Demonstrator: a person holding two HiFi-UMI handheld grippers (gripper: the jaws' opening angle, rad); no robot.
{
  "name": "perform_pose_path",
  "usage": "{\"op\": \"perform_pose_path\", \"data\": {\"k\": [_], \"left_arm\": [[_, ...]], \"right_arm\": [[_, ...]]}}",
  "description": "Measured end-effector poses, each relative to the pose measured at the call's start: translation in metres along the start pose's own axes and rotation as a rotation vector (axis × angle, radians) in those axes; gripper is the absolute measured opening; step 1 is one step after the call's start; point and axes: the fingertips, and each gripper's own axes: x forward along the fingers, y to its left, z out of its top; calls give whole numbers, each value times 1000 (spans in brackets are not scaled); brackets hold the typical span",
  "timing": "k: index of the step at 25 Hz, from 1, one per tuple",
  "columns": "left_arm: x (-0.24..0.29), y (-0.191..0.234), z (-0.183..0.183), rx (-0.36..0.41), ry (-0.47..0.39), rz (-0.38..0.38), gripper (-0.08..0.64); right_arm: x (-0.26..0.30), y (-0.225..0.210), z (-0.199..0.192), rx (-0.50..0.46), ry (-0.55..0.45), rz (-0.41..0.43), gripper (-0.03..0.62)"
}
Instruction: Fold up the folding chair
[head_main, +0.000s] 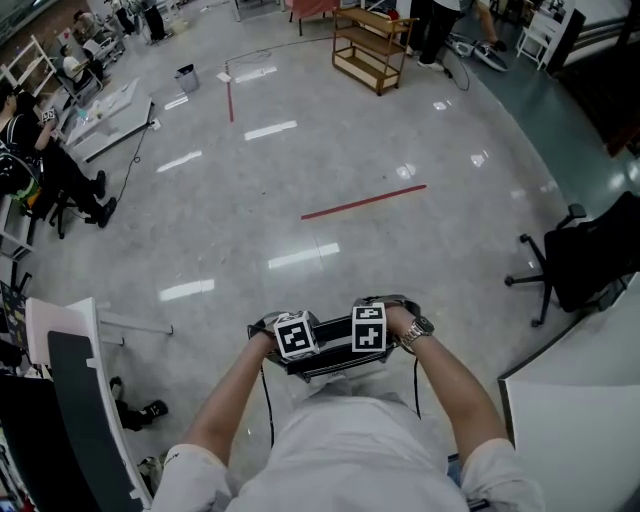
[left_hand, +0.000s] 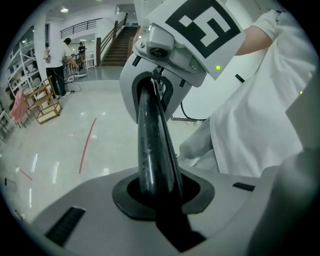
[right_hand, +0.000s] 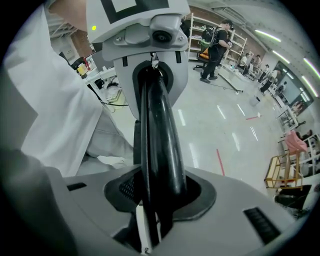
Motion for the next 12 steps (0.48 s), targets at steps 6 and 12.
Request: {"op": "perform_pose_path", "data": {"k": [6, 12], "left_arm": [[14, -5, 10, 49, 45, -48, 77], [24, -1, 52, 180, 79, -81, 77]], "right_arm": [[-6, 11, -22, 66, 7, 9, 119], [-24, 24, -61, 201, -12, -40, 95]]}}
